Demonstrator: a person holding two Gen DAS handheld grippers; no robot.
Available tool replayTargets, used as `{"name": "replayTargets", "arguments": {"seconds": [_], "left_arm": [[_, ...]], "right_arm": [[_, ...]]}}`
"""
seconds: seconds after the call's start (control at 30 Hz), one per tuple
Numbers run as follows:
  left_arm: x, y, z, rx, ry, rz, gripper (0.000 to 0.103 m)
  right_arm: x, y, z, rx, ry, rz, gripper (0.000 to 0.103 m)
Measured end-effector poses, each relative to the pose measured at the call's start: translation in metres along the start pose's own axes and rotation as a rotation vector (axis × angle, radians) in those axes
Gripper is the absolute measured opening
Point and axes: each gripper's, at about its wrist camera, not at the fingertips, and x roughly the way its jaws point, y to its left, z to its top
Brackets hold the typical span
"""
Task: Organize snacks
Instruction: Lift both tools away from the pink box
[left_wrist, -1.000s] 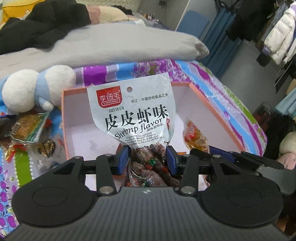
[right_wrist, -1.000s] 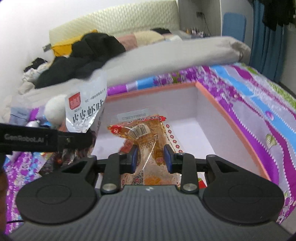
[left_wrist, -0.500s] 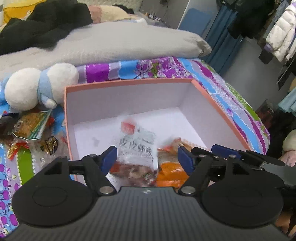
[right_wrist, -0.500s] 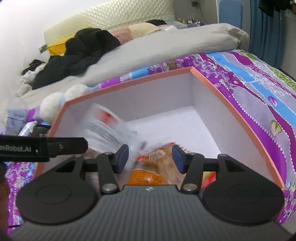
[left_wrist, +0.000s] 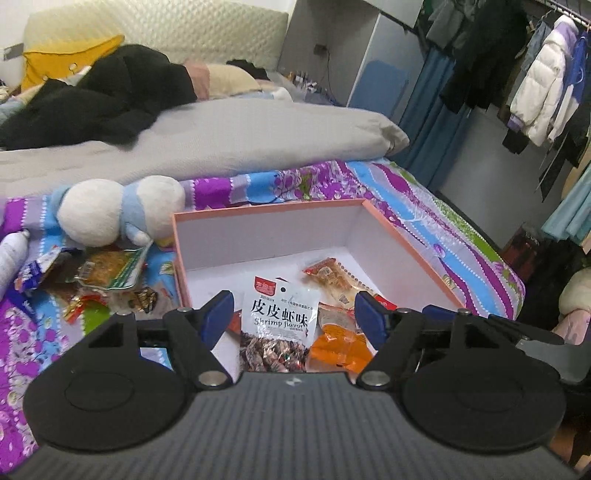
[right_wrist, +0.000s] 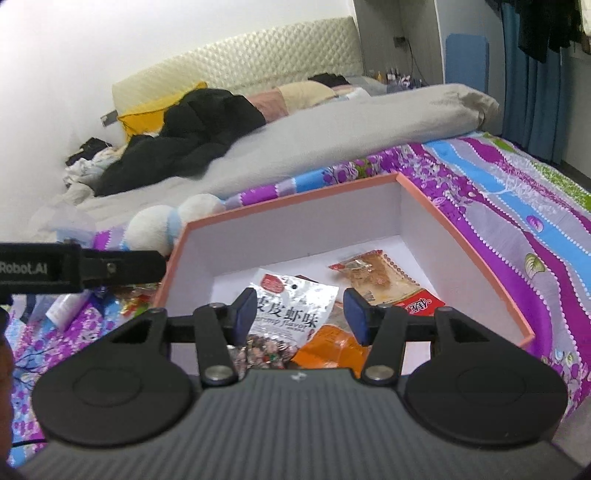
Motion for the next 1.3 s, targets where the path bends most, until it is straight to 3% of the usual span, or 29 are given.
{"name": "replayTargets", "arguments": {"seconds": [0.4,0.8,1.17,1.3], "left_arm": [[-0.092,0.005,-0.033,-0.005,-0.093,0.023,0.076],[-0.159,0.029,-0.076,-0.05,-0.148,0.062,0.076],[-0.214,0.042,-0.115,-0.038,-0.17,0.138,0.076],[-0.232,0.056,-0.133,-0.078,-0.169,0.167,0.076]], "right_arm": [[-0.059,0.027,-0.023,-0.021,-0.047,0.017,0.054],[-0.095,0.053,-0.048,-0.04,-0.073,0.035,0.054],[-0.115,0.092,-0.078,-0.07,-0.062,0.115,0.054],[-0.121,0.108,-0.091,-0.11,-0.055,0.15,0.054]]}}
